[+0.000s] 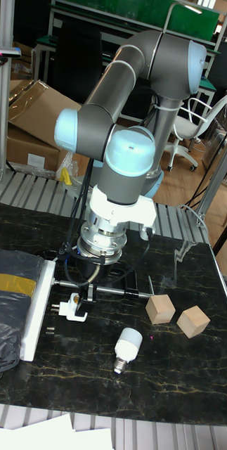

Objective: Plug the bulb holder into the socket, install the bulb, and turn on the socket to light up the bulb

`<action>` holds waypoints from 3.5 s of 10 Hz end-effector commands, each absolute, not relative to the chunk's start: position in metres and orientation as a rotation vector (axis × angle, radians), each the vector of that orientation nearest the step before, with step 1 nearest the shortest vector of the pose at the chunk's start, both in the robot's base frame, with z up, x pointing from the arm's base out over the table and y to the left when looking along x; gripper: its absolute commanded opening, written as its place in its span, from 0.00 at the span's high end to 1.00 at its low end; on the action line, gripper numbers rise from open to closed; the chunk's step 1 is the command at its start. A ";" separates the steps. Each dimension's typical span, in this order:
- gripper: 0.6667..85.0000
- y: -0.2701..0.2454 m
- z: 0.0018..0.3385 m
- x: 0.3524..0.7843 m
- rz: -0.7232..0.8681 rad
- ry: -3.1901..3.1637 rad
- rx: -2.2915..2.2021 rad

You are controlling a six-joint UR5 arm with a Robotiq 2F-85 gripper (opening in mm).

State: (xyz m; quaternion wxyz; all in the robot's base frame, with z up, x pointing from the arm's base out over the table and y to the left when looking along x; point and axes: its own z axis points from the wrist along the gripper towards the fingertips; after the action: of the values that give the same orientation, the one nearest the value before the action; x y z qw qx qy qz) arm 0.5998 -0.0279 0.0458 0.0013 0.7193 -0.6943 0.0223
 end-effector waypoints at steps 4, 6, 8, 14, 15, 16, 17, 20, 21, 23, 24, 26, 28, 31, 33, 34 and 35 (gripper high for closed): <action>1.00 -0.028 0.044 0.575 -0.001 -2.212 2.227; 1.00 -0.035 0.043 0.564 -0.004 -2.210 2.219; 1.00 -0.038 0.042 0.563 0.010 -2.208 2.224; 1.00 -0.022 0.049 0.612 0.062 -2.218 2.221; 1.00 -0.024 0.052 0.619 0.078 -2.222 2.215; 1.00 -0.027 0.052 0.626 0.096 -2.222 2.216; 1.00 -0.031 0.049 0.630 0.115 -2.222 2.223; 1.00 -0.021 0.051 0.611 -0.022 -2.239 2.170; 1.00 -0.027 0.051 0.614 0.015 -2.235 2.165; 1.00 -0.023 0.051 0.613 0.000 -2.312 2.094; 1.00 -0.019 0.051 0.617 -0.005 -2.365 2.070; 1.00 -0.022 0.051 0.628 0.053 -2.377 2.088; 1.00 -0.025 0.052 0.632 0.084 -2.356 2.115; 1.00 -0.032 0.044 0.650 0.104 -2.298 2.161; 1.00 -0.030 0.043 0.650 0.096 -2.288 2.172; 1.00 -0.036 0.042 0.650 0.115 -2.277 2.169; 1.00 -0.038 0.040 0.647 0.104 -2.279 2.164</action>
State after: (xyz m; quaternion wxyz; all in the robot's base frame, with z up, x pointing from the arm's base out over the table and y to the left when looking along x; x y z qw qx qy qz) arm 0.6462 -0.0341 0.0424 -0.0004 0.6880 -0.7249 0.0342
